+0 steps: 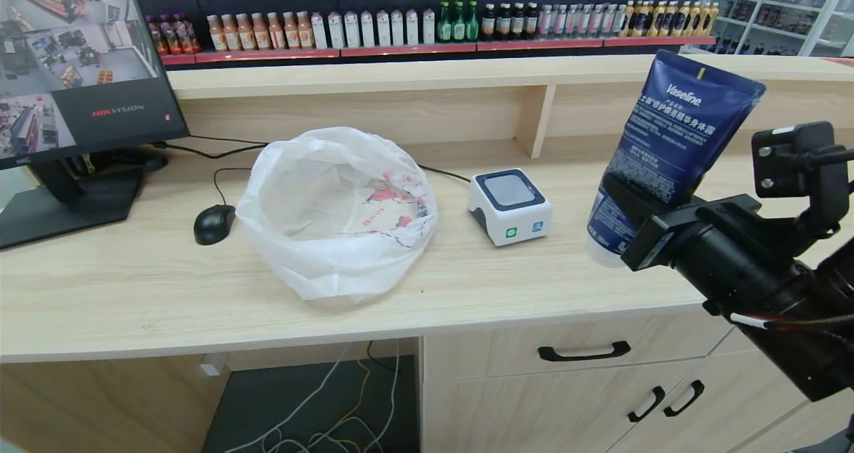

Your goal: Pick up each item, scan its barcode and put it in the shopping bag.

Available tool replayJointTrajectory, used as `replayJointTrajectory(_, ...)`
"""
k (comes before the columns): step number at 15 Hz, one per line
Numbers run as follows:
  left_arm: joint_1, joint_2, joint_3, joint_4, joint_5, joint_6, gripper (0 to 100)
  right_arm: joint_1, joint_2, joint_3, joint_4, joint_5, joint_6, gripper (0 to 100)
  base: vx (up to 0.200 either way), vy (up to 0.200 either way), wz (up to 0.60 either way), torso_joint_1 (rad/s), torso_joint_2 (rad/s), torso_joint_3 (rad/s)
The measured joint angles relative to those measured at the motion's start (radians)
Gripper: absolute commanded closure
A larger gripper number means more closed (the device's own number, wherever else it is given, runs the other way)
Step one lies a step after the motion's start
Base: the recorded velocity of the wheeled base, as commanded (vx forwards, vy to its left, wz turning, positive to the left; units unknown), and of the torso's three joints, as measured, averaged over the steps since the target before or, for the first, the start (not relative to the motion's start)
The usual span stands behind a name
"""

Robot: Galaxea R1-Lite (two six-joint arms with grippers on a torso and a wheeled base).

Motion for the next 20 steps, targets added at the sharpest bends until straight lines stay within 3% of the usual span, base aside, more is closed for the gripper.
replayJointTrajectory(4, 0.001, 0.000, 0.000, -0.001, -0.001, -0.001, 0, 0.002, 0.010, -0.003, -0.031, 0.073, -0.011, 100, 0.000, 0.000, 0.00, 0.000, 0.00, 0.000)
replayJointTrajectory(8, 0.001, 0.000, 0.000, -0.001, -0.001, 0.000, 0, -0.031, 0.073, -0.080, -0.030, 0.111, -0.108, 100, 0.000, 0.000, 0.00, 0.000, 0.00, 0.000)
replayJointTrajectory(14, 0.000, 0.000, 0.000, -0.001, -0.001, -0.001, 0, -0.123, 0.243, -0.370, -0.041, 0.141, -0.278, 100, 0.000, 0.000, 0.00, 0.000, 0.00, 0.000)
replayJointTrajectory(18, 0.000, 0.000, 0.000, -0.001, -0.001, -0.001, 0, -0.160, 0.370, -0.547, -0.057, 0.238, -0.463, 100, 0.000, 0.000, 0.00, 0.000, 0.00, 0.000)
replayJointTrajectory(20, 0.001, 0.000, 0.000, -0.001, -0.001, -0.001, 0, -0.177, 0.420, -0.597, -0.094, 0.339, -0.575, 100, 0.000, 0.000, 0.00, 0.000, 0.00, 0.000)
